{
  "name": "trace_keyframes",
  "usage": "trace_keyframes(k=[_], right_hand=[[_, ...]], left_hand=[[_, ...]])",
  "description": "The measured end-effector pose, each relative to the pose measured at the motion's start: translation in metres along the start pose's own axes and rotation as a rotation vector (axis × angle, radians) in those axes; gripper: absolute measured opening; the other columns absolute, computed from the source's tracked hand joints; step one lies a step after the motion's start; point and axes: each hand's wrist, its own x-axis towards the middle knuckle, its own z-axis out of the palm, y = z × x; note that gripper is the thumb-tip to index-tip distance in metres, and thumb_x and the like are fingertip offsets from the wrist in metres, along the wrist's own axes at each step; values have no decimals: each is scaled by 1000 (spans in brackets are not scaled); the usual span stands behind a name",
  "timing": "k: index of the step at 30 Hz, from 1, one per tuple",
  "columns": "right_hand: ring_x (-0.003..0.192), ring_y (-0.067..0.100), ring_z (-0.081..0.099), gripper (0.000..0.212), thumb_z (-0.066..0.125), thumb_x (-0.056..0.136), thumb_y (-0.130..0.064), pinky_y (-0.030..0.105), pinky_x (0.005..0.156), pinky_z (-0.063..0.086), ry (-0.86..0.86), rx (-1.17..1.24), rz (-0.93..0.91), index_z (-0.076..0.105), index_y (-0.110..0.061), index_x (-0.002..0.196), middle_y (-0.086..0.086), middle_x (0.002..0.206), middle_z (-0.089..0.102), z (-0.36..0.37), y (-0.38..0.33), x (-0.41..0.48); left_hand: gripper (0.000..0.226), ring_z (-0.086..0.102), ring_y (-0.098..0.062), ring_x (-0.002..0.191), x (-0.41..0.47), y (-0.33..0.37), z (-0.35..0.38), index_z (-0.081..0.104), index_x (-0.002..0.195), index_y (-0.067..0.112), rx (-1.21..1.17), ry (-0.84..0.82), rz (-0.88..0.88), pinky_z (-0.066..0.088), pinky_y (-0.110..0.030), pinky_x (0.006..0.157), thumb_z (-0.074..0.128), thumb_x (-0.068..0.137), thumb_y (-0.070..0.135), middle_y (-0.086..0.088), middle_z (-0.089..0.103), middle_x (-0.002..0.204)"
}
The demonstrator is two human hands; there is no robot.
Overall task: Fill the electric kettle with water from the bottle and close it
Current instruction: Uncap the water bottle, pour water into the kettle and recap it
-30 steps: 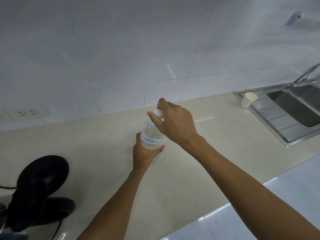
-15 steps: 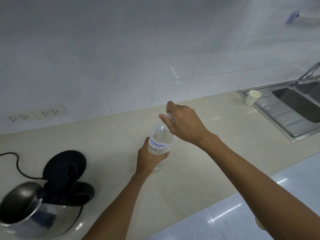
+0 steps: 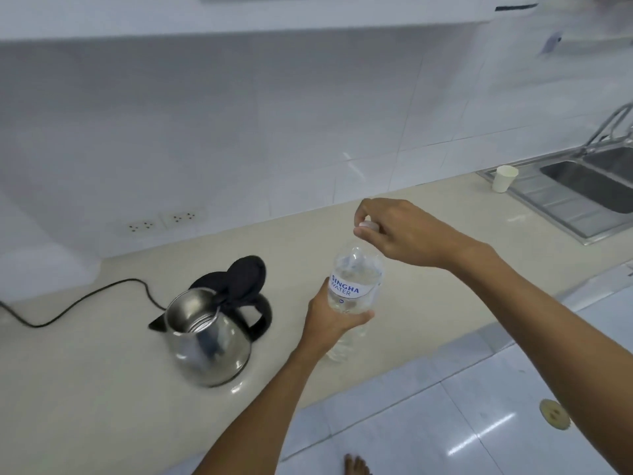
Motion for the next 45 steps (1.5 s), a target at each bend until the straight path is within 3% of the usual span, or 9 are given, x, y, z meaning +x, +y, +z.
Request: trace_keyframes(k=[5, 9, 15, 20, 28, 32, 37, 42, 45], right_hand=[[60, 15, 54, 29, 58, 96, -49, 34, 62, 47, 63, -133, 82, 62, -21, 89, -5, 59, 56, 4, -75, -21], [61, 26, 50, 46, 56, 97, -55, 31, 53, 35, 119, -277, 155, 50, -17, 72, 0, 57, 46, 21, -133, -24], [67, 28, 46, 38, 53, 103, -35, 34, 60, 32, 99, -216, 11, 61, -3, 84, -2, 53, 42, 37, -204, -21], [75, 24, 52, 31, 49, 105, -41, 33, 60, 32, 29, -116, -144, 62, -14, 96, -7, 67, 54, 44, -234, -10], [83, 3, 54, 14, 55, 104, -32, 27, 74, 39, -113, 70, -284, 67, -28, 107, -11, 91, 57, 53, -251, 12], [98, 14, 62, 20, 57, 102, -18, 25, 82, 47, -200, 156, -309, 72, -29, 110, -9, 107, 61, 59, -248, 18], [102, 17, 61, 22, 58, 101, -16, 34, 94, 50, -73, 270, -261, 71, -32, 110, -4, 113, 63, 69, -236, 20], [101, 13, 62, 20, 59, 102, -18, 28, 91, 50, -26, 395, -206, 71, -32, 110, -7, 112, 62, 76, -217, 11], [98, 11, 62, 21, 59, 102, -17, 29, 89, 51, -29, 430, -179, 71, -33, 109, -6, 110, 62, 83, -208, 6]], left_hand=[[66, 77, -8, 100, -63, -3, -36, 68, 118, 32, -10, -7, 23, 63, -34, 92, 103, 62, 27, 13, 81, 108], [68, 77, -8, 101, -109, -4, -70, 67, 121, 31, -13, 27, 48, 64, -36, 93, 102, 63, 26, 12, 81, 109], [71, 78, -11, 106, -158, -6, -135, 67, 127, 27, 12, 110, 46, 62, -38, 97, 102, 66, 23, 11, 81, 114], [66, 79, -9, 102, -183, 0, -182, 69, 126, 21, 50, 174, 43, 62, -24, 88, 101, 69, 11, 9, 83, 109], [70, 77, -4, 102, -204, 1, -238, 67, 126, 29, 158, 224, 11, 61, -19, 85, 103, 66, 20, 13, 81, 112], [71, 78, -5, 103, -207, -4, -257, 67, 126, 30, 221, 221, -45, 62, -24, 87, 103, 66, 22, 14, 80, 114], [66, 78, -7, 100, -206, -8, -283, 67, 124, 31, 334, 215, -139, 64, -38, 94, 99, 67, 25, 13, 80, 112], [66, 78, -6, 95, -199, -5, -310, 67, 121, 32, 469, 190, -233, 63, -37, 93, 98, 63, 32, 14, 81, 107], [56, 74, -3, 81, -196, 1, -319, 69, 111, 32, 545, 166, -275, 59, -28, 82, 96, 63, 31, 15, 80, 93]])
